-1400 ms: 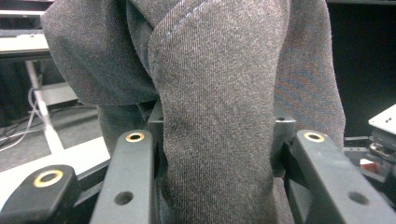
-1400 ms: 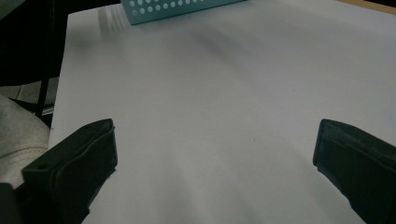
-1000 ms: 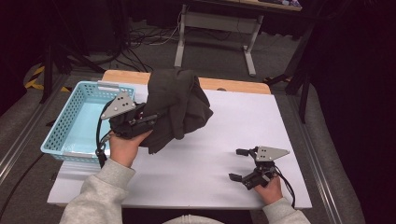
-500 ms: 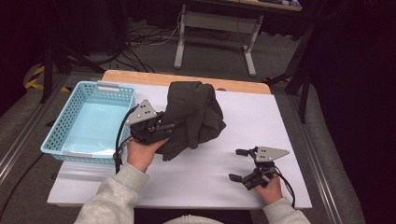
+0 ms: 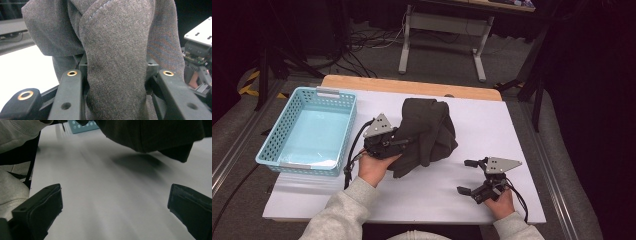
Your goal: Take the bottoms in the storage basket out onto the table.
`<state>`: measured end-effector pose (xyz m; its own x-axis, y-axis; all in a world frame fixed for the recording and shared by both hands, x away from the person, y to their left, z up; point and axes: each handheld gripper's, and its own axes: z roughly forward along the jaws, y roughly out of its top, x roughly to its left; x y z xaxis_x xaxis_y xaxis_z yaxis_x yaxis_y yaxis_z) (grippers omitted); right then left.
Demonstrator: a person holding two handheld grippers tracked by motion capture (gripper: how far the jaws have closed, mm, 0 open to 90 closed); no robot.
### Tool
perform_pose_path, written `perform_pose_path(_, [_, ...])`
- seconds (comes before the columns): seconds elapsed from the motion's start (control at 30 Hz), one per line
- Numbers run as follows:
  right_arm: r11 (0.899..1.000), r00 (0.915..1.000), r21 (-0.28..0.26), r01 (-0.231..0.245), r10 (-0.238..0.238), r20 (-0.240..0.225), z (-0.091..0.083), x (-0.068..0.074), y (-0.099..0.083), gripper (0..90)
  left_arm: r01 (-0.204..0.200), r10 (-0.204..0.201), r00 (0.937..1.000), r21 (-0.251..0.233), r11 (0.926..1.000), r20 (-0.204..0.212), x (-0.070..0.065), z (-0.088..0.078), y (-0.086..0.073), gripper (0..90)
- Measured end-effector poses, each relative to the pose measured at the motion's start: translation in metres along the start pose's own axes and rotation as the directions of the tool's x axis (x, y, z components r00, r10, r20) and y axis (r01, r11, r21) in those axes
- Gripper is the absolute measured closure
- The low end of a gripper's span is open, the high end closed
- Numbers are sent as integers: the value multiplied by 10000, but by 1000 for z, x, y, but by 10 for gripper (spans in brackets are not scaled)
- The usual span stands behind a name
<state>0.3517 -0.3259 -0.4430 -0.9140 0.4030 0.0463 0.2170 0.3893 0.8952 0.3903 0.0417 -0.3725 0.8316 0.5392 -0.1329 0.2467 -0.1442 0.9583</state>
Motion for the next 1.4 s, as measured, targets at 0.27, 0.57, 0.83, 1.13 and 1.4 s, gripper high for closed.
perform_pose_path(0.27, [10000, 10000, 0, -9, 9, -15, 0, 0, 0, 7, 115, -120, 9999, 359, 9993, 112, 0, 11, -8, 585])
perform_pose_path(0.57, [10000, 10000, 6, -16, 16, -31, 0, 0, 0, 7, -73, 61, 9998, 619, 9981, 186, 0, 21, -13, 580])
perform_pose_path(0.83, [10000, 10000, 20, -36, 36, -49, 0, 0, 0, 7, -34, 21, 9999, 918, 9958, 148, 3, 30, -17, 557])
perform_pose_path(1.13, [10000, 10000, 22, -33, 33, -64, 0, 0, 0, 6, 144, -146, 9999, 1170, 9930, 13, 9, 44, -25, 522])
perform_pose_path(1.4, [10000, 10000, 22, -45, 45, -80, 0, 0, 0, 6, 186, -169, 9998, 1418, 9897, -132, 14, 55, -31, 489])
